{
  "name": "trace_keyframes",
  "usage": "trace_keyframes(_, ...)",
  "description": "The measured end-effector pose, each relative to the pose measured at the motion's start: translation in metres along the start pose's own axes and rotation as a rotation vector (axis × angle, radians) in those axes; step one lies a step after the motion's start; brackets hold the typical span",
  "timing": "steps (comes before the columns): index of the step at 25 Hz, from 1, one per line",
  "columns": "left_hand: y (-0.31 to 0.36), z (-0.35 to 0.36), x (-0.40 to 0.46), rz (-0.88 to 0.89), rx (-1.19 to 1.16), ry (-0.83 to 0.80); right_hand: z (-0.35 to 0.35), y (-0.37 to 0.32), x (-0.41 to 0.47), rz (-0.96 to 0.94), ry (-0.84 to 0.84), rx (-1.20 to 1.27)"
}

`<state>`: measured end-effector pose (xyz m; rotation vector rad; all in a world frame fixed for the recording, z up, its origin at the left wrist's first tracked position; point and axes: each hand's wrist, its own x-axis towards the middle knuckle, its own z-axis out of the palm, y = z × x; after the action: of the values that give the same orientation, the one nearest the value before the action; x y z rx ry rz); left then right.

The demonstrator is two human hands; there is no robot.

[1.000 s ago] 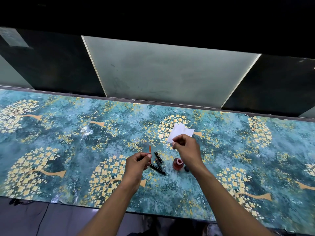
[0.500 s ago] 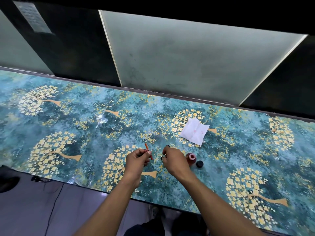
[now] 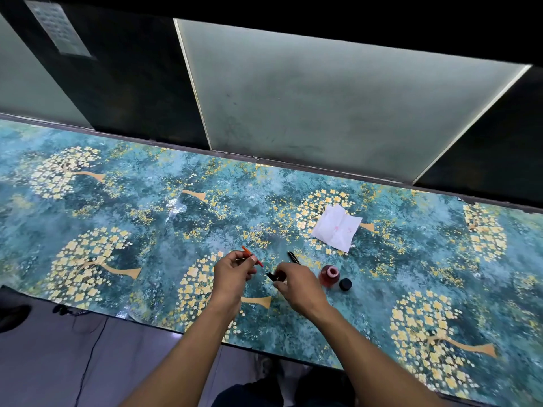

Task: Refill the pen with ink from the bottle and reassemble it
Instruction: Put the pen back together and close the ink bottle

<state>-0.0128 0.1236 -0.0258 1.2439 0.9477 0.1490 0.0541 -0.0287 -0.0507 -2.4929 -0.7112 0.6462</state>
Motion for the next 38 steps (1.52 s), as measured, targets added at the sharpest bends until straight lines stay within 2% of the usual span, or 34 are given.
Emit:
trace_keyframes(4, 0.001, 0.011, -0.001, 0.021, 0.03, -0.03, -0.011, -0.003, -0.006, -0.023, 0.05, 0.149)
trace_keyframes(8, 0.001, 0.02, -0.007, 0.048, 0.089, -0.095, -0.017, -0.003, -0.012, -0.016, 0.091, 0.185)
trace_keyframes(14, 0.006, 0.019, -0.013, 0.09, 0.045, -0.048, -0.017, 0.002, -0.02, 0.04, 0.153, 0.234)
trace_keyframes(23, 0.006, 0.012, -0.018, 0.126, 0.079, -0.099, -0.018, -0.009, -0.023, 0.004, 0.154, 0.249)
trace_keyframes(30, -0.006, 0.005, -0.019, 0.146, 0.165, -0.265, -0.013, -0.015, -0.024, 0.007, 0.165, 0.396)
trace_keyframes(34, -0.015, 0.007, -0.02, 0.126, 0.157, -0.227, -0.012, -0.014, -0.025, 0.027, 0.206, 0.503)
trace_keyframes(38, -0.017, 0.01, -0.021, 0.123, 0.089, -0.186, -0.016, -0.013, -0.022, 0.034, 0.156, 0.491)
